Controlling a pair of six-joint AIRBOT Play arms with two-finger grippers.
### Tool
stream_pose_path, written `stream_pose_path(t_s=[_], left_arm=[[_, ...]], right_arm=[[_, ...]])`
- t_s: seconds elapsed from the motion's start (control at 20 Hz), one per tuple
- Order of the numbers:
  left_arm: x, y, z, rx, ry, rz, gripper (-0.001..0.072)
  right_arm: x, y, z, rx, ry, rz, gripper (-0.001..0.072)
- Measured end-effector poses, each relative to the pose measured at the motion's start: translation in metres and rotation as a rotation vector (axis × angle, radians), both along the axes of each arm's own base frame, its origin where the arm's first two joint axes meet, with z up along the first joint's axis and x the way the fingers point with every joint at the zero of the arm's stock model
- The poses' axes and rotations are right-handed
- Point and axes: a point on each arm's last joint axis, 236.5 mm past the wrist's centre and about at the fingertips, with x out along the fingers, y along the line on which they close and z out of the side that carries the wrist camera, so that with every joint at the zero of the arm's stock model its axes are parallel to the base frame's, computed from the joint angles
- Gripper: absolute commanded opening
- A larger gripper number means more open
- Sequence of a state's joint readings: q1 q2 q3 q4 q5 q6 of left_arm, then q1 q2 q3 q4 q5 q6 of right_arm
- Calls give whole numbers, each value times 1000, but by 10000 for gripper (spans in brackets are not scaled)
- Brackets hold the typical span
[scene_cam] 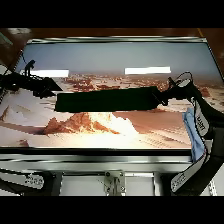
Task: Fold the shirts.
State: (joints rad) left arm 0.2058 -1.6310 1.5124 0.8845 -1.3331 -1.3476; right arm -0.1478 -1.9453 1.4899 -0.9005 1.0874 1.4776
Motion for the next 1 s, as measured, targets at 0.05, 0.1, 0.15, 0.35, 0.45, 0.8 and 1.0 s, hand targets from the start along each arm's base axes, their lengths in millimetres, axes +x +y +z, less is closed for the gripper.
stream_pose_path(t_s=[0.05, 0.1, 0.15, 0.35, 0.45, 0.8, 1.0], left_arm=[[1, -8, 0, 3, -7, -14, 233], [3, -18, 0, 4, -18, -27, 124], [5, -29, -1, 3, -28, -41, 109], [16, -95, -14, -13, -72, -108, 90], [18, -138, -31, -25, -81, -148, 50], [-6, -280, -64, -181, -59, -203, 39], [-29, -339, -68, -245, -58, -230, 38]], right_arm=[[1, -1, 3, -6, -8, 7, 63], [3, -3, 9, -14, -24, 15, 63], [4, -4, 19, -16, -40, 24, 63], [14, -2, 86, -19, -159, 53, 63], [10, 1, 121, -21, -211, 73, 64], [-36, 16, 212, -13, -281, 185, 63], [-61, 21, 250, -19, -322, 220, 64]])
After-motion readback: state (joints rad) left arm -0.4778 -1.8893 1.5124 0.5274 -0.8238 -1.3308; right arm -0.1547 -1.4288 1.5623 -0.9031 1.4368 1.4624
